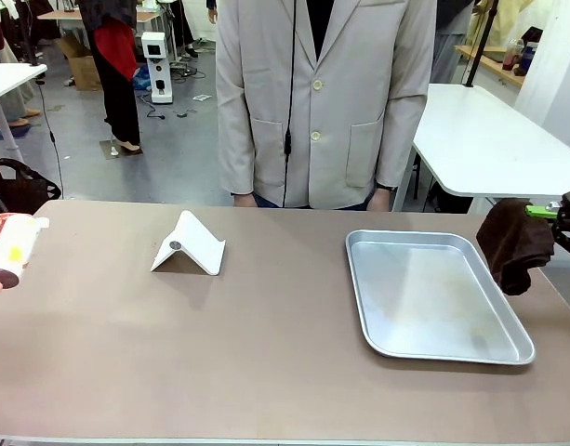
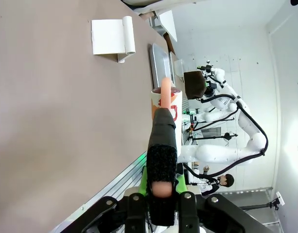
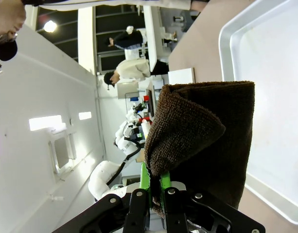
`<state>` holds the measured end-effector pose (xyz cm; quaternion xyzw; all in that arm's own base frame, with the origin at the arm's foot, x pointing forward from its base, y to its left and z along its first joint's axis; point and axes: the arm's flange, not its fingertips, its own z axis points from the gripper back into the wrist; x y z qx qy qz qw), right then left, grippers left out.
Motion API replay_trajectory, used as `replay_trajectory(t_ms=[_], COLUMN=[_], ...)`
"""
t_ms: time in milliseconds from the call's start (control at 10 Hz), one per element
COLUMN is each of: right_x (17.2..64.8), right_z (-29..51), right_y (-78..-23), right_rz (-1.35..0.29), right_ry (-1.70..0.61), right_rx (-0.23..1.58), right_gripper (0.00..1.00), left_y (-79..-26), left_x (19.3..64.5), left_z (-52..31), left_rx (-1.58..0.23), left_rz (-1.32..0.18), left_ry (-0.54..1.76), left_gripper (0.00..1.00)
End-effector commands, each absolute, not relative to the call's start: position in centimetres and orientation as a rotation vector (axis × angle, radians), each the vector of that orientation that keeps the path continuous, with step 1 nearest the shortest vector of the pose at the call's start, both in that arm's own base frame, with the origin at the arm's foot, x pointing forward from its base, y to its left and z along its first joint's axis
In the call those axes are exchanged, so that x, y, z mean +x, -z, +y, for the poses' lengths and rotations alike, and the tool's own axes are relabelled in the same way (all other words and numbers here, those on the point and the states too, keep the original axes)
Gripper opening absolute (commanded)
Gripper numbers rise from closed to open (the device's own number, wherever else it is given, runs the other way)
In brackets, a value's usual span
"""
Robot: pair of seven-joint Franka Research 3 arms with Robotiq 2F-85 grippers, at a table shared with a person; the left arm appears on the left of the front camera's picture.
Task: Clean the surface of the table.
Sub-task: Clean the area not pointed to by the person, then return the Lint Roller and towel to their original positions.
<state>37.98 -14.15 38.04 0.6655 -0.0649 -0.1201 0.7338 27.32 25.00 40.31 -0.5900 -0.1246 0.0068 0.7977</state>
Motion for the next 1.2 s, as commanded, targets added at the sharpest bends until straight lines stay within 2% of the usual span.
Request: replay_trajectory(t_ms=[0, 1100], right_x=[38.06, 37.71], right_z=[-14.08, -13.8], right_y=[-38.18, -38.65], right_rz=[-0.161, -0.147], right_ry=[0.248, 0.265], right_rx=[1.456, 1.449], right_gripper=[0.09, 0.09], left_y=[-40.76, -40.38], left_x=[27.51, 27.45], left_z=[24.69, 24.94], left_rx=[-1.265, -1.261], left_rz=[-0.281, -0.269], left_ry=[-0.011, -0.012], left_gripper=[0.22, 0.22])
